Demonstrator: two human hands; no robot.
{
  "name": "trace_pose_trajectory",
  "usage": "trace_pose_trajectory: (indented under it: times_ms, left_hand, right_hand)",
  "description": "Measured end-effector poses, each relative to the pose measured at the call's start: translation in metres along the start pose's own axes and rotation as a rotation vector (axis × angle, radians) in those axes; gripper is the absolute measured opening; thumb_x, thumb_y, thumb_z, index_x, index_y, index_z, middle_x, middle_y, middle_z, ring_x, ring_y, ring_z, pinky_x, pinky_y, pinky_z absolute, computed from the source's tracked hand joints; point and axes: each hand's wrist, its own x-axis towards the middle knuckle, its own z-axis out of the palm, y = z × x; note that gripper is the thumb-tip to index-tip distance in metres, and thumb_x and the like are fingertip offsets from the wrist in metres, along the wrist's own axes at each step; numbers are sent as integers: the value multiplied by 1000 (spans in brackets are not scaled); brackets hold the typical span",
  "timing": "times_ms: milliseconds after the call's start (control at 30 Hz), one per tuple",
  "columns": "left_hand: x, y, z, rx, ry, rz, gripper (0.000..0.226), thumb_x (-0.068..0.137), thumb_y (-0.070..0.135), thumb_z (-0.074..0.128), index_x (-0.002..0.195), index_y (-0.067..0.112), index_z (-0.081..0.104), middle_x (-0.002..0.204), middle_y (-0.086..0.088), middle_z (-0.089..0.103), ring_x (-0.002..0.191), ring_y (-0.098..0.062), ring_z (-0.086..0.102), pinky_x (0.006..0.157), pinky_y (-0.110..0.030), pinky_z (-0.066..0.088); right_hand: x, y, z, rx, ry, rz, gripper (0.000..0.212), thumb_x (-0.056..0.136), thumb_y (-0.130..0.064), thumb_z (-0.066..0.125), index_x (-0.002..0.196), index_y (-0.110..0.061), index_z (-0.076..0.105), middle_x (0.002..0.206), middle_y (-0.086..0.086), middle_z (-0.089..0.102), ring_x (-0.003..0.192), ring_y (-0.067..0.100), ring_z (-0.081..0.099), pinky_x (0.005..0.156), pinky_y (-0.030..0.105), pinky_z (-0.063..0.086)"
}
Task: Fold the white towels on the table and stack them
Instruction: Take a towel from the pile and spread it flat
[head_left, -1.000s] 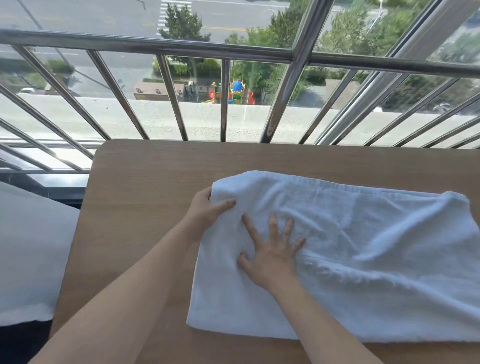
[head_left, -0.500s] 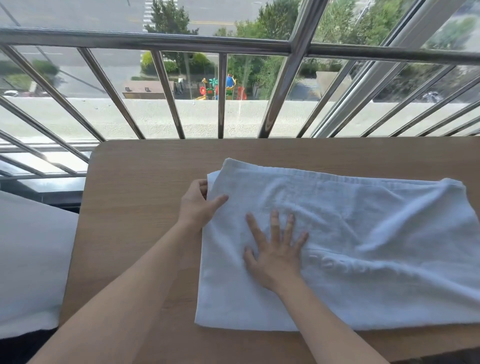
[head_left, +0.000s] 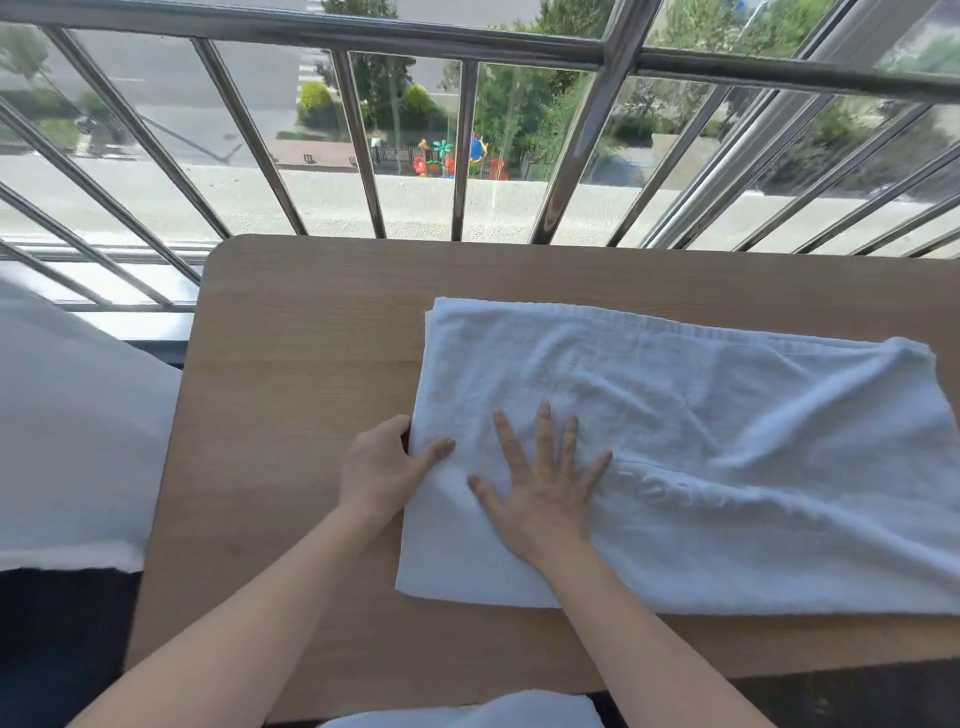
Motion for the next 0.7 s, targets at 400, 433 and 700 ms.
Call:
trace_pose_trajectory:
  times_ms: [400,433,700]
  left_hand:
    - [-59,-26,25,-190,29,-126,35,73,63,77,85,32,66,78,19,71,69,0,67,69,-38,60]
    - [-62,-28,26,-197,43,-134,36,73,64,77,83,30,66,77,18,71,69,0,67,68,-38,59]
    - [-87,-39,34,-172,25,-144,37,73,67,76,84,33,68,78,26,70,69,6,66,56,-18,48]
  right_hand:
    - [-20,9,10,9,-49,-39,75,89,-79,12,146,-51,-29,156,-4,-41,143,31,-39,104,74,-19]
    - [-25,13,12,-2,-47,-32,75,88,-79,10,146,-51,-29,157,-4,-41,143,31,-38,104,74,-19]
    - [-38,29,18,0,-81,-46,72,89,-77,5,145,-50,-31,154,-5,-44,142,29,-40,104,72,-23]
